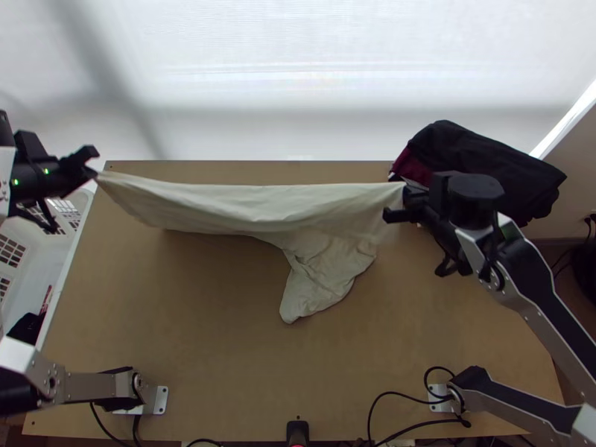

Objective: Fold the t-shirt

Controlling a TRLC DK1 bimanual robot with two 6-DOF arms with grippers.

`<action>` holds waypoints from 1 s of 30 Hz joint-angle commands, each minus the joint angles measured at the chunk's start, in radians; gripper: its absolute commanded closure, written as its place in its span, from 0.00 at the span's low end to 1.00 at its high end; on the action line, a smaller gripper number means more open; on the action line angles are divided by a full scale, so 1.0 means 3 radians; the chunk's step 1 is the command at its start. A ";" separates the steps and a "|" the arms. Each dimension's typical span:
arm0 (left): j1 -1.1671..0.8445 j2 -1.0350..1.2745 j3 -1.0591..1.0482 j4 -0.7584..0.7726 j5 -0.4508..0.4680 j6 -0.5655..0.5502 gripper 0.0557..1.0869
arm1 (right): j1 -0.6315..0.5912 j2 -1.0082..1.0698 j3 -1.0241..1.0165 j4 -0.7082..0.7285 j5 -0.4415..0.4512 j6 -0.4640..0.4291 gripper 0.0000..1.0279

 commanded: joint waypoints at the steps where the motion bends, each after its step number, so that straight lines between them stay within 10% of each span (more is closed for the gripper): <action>1: 0.0008 -0.0212 -0.0586 0.0204 0.0018 0.0085 0.96 | -0.0026 -0.0188 -0.0289 0.0018 0.0008 0.0080 0.97; 14: -0.0192 0.0703 -0.1721 0.1574 -0.0023 -0.0012 0.96 | -0.0354 0.0155 -0.0964 0.0770 -0.0140 0.0075 0.97; 30: -0.0514 0.1997 -0.0648 0.2055 -0.0131 -0.0248 0.95 | -0.0430 0.0605 -0.0985 0.1327 -0.0201 0.0080 0.97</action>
